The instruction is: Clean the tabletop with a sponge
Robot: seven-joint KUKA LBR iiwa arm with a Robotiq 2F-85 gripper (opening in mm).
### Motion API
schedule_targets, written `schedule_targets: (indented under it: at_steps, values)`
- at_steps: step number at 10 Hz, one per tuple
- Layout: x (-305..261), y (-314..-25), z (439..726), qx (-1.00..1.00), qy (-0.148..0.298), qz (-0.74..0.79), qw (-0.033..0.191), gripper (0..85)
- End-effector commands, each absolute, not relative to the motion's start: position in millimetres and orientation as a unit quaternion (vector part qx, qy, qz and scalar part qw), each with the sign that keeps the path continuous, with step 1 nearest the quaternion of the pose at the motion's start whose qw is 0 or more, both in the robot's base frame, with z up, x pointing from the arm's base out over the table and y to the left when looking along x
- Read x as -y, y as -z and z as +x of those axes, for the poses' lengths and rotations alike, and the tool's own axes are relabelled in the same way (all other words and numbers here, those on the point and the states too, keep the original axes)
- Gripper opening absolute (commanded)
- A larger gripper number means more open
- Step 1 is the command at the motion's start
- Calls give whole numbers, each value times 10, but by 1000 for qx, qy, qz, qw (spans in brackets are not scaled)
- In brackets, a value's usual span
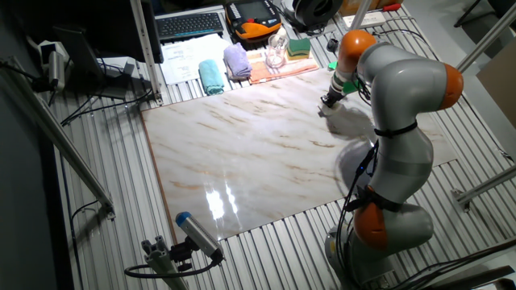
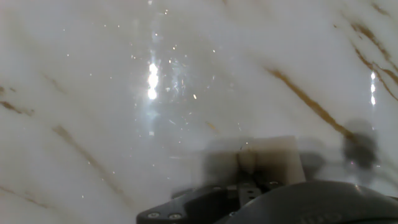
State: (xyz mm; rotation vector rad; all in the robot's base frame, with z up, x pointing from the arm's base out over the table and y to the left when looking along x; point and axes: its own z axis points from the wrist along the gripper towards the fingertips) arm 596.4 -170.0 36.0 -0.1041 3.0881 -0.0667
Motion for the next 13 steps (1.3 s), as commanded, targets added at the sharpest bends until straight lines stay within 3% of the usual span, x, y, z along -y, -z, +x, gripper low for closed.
schedule_targets:
  at_steps: [1,9,13]
  values:
    - [1679,-359,5988,-999,22,-32,25,0]
    - [1489,-398,6165,-1000,8,2,6,0]
    - [1536,-357,6110,-1000,5,-6,9,0]
